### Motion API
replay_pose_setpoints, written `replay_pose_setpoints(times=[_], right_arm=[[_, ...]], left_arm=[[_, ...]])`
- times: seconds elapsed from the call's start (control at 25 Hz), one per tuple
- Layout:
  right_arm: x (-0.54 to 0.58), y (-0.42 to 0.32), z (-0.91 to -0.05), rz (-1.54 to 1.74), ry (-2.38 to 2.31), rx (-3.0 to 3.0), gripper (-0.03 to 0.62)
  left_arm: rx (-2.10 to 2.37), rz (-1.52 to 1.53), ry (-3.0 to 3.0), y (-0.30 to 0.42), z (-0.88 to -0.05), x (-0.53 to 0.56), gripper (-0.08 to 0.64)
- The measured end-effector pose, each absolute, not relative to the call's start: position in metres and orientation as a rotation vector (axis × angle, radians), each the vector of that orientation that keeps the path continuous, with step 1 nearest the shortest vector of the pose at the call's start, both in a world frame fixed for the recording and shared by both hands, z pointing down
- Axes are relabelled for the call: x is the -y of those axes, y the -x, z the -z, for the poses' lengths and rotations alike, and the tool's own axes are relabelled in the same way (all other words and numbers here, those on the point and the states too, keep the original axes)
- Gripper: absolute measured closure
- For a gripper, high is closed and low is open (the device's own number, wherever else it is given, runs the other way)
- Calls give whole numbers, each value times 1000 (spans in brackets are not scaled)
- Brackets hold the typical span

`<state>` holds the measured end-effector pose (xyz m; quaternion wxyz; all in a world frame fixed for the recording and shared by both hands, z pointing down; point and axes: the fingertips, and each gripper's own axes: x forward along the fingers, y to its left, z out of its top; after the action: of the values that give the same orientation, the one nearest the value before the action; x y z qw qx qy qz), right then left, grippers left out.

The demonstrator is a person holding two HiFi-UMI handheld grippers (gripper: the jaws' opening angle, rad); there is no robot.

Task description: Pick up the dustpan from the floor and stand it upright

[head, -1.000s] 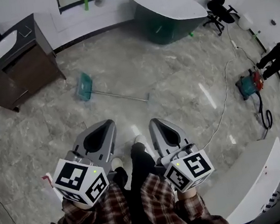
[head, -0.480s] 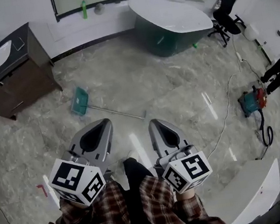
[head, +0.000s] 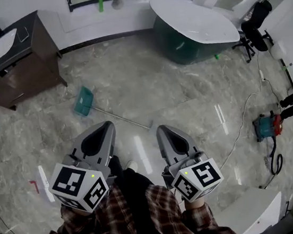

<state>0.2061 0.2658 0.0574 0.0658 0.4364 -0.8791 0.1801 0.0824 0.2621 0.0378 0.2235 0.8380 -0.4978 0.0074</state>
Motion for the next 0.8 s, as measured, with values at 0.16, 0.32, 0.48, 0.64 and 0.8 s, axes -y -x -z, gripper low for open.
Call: replay_pose_setpoints(times=[0.16,0.32,0.48,0.64,0.8], right_arm=[[-227,-193,-66,-551,-1276,2653,581],[-187,-180,-70,-550,-1270,2639,581],[-136,-162,-63,-532,-1306,2625,580],[-89,-145,-54,-525,-1398,2605,581],[-54,-142,-61,-581,-1532,2542,581]], left_arm=[[1395,-31,-2279,-69,-48,-232,548],[1380,-26,-2288,-58,-48,-189,548],[1340,-20,-2331,-44,-40,-135,548],[1274,-35,-2370,-29,-39,-85,548],[1191,-67,-2401,-24,-45,-43,548]])
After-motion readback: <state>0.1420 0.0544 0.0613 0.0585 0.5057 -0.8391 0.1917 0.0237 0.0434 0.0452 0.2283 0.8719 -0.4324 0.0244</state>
